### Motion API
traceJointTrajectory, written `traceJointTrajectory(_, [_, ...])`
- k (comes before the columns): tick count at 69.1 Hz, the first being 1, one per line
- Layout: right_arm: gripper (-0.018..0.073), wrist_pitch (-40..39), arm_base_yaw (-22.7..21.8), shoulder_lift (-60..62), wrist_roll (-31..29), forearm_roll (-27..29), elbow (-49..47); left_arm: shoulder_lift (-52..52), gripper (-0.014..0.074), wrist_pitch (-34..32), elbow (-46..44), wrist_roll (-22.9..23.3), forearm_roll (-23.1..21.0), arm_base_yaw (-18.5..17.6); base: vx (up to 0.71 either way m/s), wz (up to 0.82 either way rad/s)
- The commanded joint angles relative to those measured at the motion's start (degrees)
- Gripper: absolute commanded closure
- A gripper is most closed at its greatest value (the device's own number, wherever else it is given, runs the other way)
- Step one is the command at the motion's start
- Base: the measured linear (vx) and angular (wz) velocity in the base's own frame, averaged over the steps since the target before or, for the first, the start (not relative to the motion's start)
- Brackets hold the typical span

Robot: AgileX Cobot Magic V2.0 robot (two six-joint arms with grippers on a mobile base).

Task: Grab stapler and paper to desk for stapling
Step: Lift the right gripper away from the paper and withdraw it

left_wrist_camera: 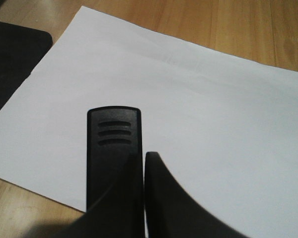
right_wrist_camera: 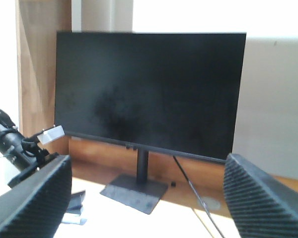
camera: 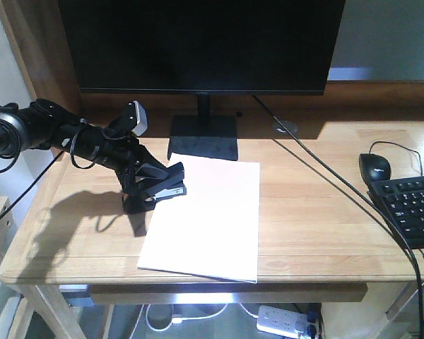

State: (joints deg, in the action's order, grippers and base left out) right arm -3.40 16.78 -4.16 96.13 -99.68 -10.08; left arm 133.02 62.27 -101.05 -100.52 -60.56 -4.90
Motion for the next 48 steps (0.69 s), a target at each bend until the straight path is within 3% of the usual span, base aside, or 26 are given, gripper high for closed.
traceJointTrajectory(1, [-0.0024,0.91,-0.28,0.64,-0.32,-3.21,-1.4,-3.9,0.0603,1.38,-1.55,0.5,-3.41,-0.13,0.0,0.0])
traceJointTrajectory(48, [-0.0024,0.84,-0.28,0.9,-0.37,-3.21,-1.4,-3.9,0.0603,1.38,-1.55,0.5,-3.41,-0.13,0.0,0.0])
